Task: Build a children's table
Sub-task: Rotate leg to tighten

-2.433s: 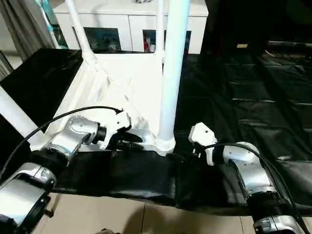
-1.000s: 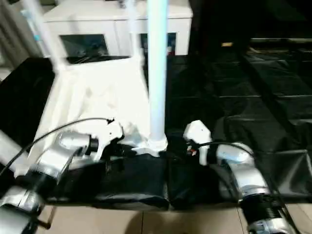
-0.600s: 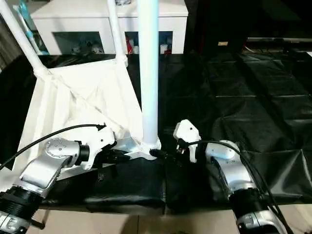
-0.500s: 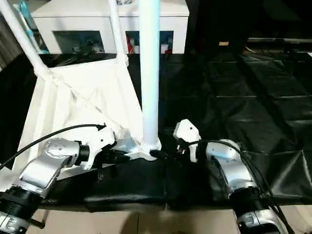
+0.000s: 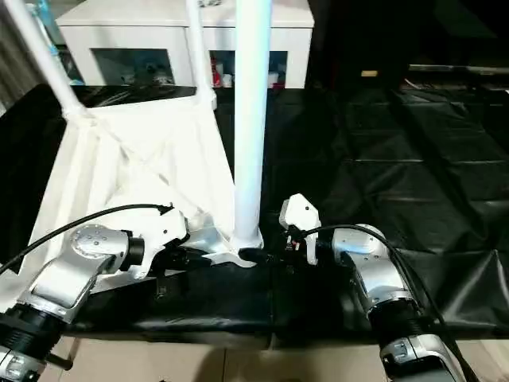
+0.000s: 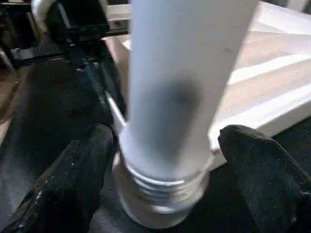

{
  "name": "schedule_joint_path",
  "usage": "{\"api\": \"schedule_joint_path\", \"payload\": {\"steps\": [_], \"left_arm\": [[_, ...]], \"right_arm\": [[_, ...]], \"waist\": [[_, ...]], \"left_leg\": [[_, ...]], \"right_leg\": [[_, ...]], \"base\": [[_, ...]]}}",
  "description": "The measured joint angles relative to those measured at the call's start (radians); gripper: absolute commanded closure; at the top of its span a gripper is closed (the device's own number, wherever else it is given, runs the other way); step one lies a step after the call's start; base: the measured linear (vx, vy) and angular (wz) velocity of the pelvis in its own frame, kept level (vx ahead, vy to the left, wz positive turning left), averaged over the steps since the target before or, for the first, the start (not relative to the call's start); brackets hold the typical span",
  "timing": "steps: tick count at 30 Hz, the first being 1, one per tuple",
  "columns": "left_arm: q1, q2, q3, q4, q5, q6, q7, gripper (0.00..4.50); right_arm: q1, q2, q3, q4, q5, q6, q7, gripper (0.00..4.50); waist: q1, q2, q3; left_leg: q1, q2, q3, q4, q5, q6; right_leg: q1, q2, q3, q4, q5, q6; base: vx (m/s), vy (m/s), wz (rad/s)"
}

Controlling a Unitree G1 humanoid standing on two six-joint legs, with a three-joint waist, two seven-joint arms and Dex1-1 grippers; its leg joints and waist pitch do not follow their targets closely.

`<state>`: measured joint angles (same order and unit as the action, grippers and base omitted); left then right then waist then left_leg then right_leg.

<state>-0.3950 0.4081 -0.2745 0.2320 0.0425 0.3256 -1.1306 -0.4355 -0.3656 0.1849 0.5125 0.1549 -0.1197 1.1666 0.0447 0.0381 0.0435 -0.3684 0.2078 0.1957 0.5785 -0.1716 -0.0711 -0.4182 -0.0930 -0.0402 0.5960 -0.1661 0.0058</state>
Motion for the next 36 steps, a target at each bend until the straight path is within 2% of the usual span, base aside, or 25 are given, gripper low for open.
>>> {"api": "schedule_joint_path", "payload": {"steps": [2,4,16,31,36], "left_arm": [[-0.002,0.000,-0.001,0.004,0.000,-0.002,0.000,4.45],[-0.005,0.000,-0.002,0.009,-0.001,-0.003,0.000,4.50],[-0.009,0.008,-0.008,0.021,-0.005,-0.018,-0.012,4.50],[-0.018,0.009,-0.007,0.047,-0.008,-0.024,-0.010,4.50],[-0.086,-0.063,0.002,0.157,0.017,-0.015,0.096,4.50]], "right_arm": [[0.000,0.001,0.002,0.002,0.000,0.000,0.002,0.57],[-0.004,0.001,0.002,0.012,0.000,0.000,0.011,0.86],[-0.017,0.002,0.000,0.039,0.004,-0.001,0.027,1.76],[-0.026,0.022,-0.001,0.072,-0.001,-0.020,0.006,1.88],[-0.031,0.110,-0.043,0.139,-0.039,-0.028,-0.219,1.88]], "waist": [[0.000,0.000,0.000],[0.000,-0.001,0.000],[0.004,-0.002,-0.001],[0.001,-0.003,-0.002],[-0.015,-0.005,-0.003]], "left_leg": [[0.000,0.000,0.000,0.000,0.000,0.000],[0.000,0.000,0.000,0.001,0.000,0.000],[0.000,0.000,0.000,0.002,0.000,0.000],[0.001,0.000,-0.001,0.006,0.000,0.000],[0.003,0.000,-0.004,0.006,0.000,-0.001]], "right_leg": [[0.000,0.000,0.000,0.000,0.000,0.000],[0.000,0.000,0.000,0.001,0.000,-0.001],[0.001,0.000,0.000,0.002,0.000,-0.001],[0.002,0.000,0.001,0.006,0.001,-0.001],[0.004,0.000,0.001,0.005,0.000,0.001]], "base": [[0.000,0.000,0.00],[0.000,0.000,0.00],[0.000,0.000,0.00],[0.000,0.000,0.00],[0.000,0.000,0.00]]}}
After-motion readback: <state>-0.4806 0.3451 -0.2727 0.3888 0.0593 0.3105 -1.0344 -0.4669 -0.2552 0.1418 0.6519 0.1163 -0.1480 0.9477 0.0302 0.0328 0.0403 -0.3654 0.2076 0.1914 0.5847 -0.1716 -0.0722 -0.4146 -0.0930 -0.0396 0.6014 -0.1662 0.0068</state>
